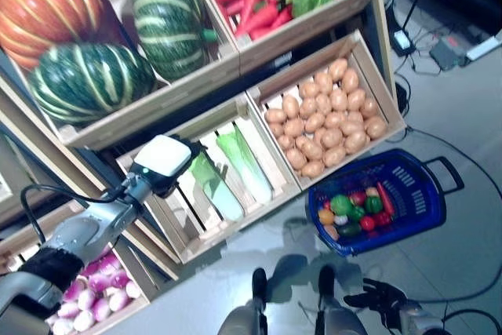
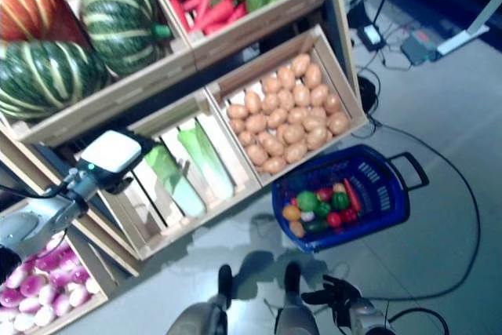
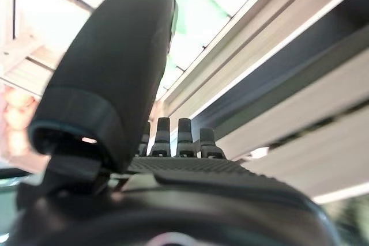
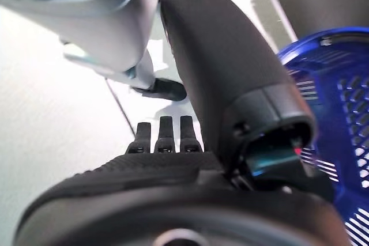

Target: Put vegetables into the basket

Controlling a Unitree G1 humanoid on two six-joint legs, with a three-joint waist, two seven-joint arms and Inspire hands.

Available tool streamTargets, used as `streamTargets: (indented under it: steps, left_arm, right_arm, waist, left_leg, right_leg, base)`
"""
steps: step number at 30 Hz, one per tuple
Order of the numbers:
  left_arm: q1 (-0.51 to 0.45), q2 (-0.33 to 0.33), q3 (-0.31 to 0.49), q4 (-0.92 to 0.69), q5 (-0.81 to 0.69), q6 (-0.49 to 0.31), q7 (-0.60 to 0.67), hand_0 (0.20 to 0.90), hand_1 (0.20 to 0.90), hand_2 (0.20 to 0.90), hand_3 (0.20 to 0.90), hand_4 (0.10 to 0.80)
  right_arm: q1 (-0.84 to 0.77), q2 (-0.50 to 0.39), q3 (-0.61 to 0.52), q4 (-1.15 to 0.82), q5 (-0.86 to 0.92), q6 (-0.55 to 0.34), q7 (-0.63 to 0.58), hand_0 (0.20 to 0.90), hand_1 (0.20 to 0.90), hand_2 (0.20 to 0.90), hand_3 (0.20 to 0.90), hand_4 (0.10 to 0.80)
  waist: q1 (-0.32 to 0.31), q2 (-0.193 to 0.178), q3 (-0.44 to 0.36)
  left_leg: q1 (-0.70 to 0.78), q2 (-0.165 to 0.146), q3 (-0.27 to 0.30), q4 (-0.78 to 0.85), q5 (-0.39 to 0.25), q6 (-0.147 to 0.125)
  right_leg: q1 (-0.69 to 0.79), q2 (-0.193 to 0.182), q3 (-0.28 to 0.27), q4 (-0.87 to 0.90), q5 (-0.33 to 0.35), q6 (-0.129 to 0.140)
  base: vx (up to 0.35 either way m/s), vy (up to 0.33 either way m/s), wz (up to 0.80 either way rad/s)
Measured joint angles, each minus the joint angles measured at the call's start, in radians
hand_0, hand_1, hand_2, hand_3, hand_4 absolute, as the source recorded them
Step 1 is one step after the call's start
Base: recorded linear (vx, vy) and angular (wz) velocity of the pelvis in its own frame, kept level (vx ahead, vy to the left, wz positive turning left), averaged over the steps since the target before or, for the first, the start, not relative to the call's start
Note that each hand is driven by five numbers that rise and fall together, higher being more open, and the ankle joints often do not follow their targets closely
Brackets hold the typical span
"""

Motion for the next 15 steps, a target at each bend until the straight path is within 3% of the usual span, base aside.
streamTargets:
  steps: [7, 15]
  left_arm:
    - [-0.215, -0.015, -0.14, 0.163, 0.035, 0.012, 0.055, 0.9, 0.9, 0.9, 0.9, 0.8]
    - [-0.351, -0.032, -0.198, 0.297, 0.035, 0.062, 0.109, 0.9, 0.9, 0.9, 0.9, 0.8]
  right_arm:
    - [-0.146, 0.0, 0.01, -0.001, 0.016, -0.03, 0.0, 0.9, 0.9, 0.9, 0.9, 0.8]
    - [-0.241, 0.002, 0.024, -0.025, 0.051, -0.032, -0.006, 0.9, 0.9, 0.9, 0.9, 0.8]
  waist:
    - [-0.032, -0.022, 0.123]
    - [-0.034, -0.054, 0.156]
  left_leg:
    - [-0.074, 0.013, 0.006, 0.041, 0.002, -0.006]
    - [-0.168, 0.021, 0.017, 0.112, -0.005, -0.015]
  right_leg:
    - [-0.084, 0.01, 0.006, 0.052, 0.005, -0.016]
    - [-0.205, 0.011, 0.032, 0.163, -0.023, -0.032]
  base:
    - [-0.136, -0.003, -0.06]
    - [-0.088, 0.02, -0.08]
